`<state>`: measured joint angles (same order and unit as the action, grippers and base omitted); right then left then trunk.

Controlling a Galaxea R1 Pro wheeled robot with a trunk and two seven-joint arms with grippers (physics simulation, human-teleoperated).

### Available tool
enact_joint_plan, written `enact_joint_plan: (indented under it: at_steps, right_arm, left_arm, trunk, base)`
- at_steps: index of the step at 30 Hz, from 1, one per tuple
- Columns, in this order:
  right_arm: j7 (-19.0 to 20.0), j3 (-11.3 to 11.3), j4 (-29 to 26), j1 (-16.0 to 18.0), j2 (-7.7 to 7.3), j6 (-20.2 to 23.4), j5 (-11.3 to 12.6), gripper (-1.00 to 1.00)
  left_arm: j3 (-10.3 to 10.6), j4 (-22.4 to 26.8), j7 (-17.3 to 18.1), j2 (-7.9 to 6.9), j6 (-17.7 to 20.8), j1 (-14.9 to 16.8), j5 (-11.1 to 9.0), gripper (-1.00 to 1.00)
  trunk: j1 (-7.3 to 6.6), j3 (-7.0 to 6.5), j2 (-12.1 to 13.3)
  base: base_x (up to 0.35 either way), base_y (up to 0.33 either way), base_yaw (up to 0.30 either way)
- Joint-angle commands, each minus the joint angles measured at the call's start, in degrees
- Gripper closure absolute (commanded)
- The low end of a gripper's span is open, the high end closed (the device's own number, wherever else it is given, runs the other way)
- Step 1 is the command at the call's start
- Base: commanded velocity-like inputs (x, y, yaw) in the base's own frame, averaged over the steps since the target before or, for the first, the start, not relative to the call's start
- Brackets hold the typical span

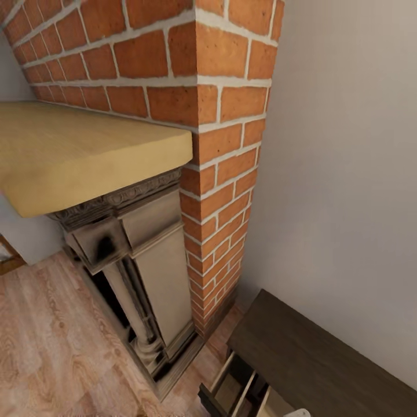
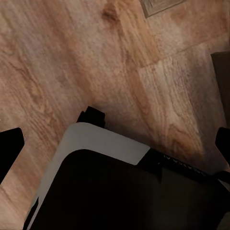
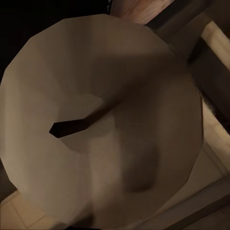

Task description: Place each of the two pumpkins and all three candles from the living room inside a cabinet in the living room (use any cabinet), then make sure every cabinet is closed, and position the cauldron so it is next to a table in the living room.

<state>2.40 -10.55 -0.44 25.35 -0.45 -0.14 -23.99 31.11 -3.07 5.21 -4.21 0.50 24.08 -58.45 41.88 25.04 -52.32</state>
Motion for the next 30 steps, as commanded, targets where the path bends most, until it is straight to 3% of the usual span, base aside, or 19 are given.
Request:
enact_joint_plan:
  at_steps: [1,30]
  right_arm:
    - [-0.04,0.00,0.00,-0.01,0.00,0.00,0.00,1.00]
    - [0.06,0.00,0.61,-0.04,0.10,-0.03,-0.53,1.00]
  left_arm:
    - [0.00,0.00,0.01,0.00,-0.01,0.00,0.00,-1.00]
    - [0.00,0.00,-0.02,-0.01,-0.15,0.00,0.00,-1.00]
  trunk:
    - [0.00,0.00,0.00]
    - [0.00,0.00,0.00]
  base:
    - [0.000,0.000,0.286]
    - [0.000,0.000,0.286]
